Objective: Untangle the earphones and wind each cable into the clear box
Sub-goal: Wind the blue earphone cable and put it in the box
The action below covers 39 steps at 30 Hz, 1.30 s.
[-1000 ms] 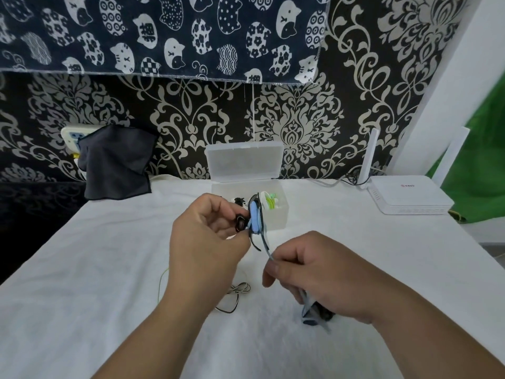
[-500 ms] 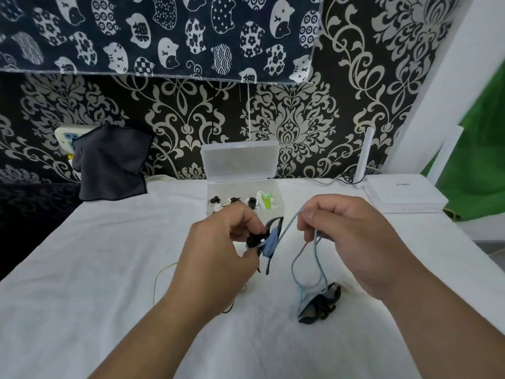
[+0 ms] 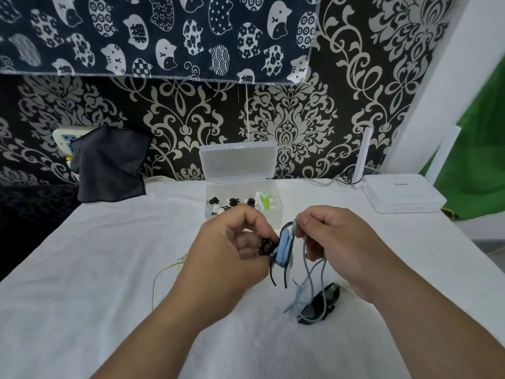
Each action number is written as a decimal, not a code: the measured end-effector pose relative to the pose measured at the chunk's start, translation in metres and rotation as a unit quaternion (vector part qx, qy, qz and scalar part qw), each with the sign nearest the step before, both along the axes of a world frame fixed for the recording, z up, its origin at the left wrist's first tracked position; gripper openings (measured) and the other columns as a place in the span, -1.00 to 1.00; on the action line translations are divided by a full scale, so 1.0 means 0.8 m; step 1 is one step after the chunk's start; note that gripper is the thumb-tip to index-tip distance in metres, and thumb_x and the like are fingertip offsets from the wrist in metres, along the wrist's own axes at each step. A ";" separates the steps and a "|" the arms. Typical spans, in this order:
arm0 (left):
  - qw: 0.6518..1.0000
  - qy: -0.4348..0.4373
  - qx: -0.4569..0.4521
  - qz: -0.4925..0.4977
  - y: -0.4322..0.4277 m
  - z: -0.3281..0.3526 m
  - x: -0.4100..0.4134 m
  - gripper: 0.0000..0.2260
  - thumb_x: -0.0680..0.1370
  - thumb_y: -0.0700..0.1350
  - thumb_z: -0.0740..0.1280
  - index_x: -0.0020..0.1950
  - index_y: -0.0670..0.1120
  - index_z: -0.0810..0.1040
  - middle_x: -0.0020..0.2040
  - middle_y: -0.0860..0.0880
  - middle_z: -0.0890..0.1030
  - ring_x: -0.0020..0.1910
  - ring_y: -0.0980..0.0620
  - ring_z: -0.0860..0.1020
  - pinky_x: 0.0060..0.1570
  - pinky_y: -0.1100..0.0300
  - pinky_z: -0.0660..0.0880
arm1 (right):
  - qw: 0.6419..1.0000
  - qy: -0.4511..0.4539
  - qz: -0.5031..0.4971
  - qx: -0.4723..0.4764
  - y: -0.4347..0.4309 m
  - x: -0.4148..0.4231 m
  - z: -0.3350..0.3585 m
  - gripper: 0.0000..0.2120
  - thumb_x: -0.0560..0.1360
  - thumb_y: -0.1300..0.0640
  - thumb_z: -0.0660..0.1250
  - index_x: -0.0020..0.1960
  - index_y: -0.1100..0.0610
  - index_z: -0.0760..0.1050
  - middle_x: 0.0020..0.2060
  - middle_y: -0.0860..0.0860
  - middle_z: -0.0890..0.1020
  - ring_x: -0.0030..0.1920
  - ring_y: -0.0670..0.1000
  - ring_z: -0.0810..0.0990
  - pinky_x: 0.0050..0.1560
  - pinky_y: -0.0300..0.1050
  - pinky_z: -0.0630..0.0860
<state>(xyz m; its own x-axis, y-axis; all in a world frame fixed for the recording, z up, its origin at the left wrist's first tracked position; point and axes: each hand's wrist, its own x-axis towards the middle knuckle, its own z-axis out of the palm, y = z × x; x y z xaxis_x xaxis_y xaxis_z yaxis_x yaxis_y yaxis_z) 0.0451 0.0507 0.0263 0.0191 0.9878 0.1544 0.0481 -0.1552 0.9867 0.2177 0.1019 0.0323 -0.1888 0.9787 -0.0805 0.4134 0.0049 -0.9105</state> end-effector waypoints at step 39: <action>0.981 0.015 0.072 0.179 0.008 0.007 -0.013 -0.52 0.39 -0.55 0.30 0.00 0.04 0.58 -0.20 0.07 0.56 -0.31 0.18 0.53 -0.38 0.37 0.42 | 0.962 -0.128 0.236 -0.052 -0.025 -0.016 0.011 -0.65 0.40 0.26 0.17 -0.17 -0.10 0.65 -0.07 0.14 0.69 -0.42 0.06 0.44 -0.29 -0.11 0.42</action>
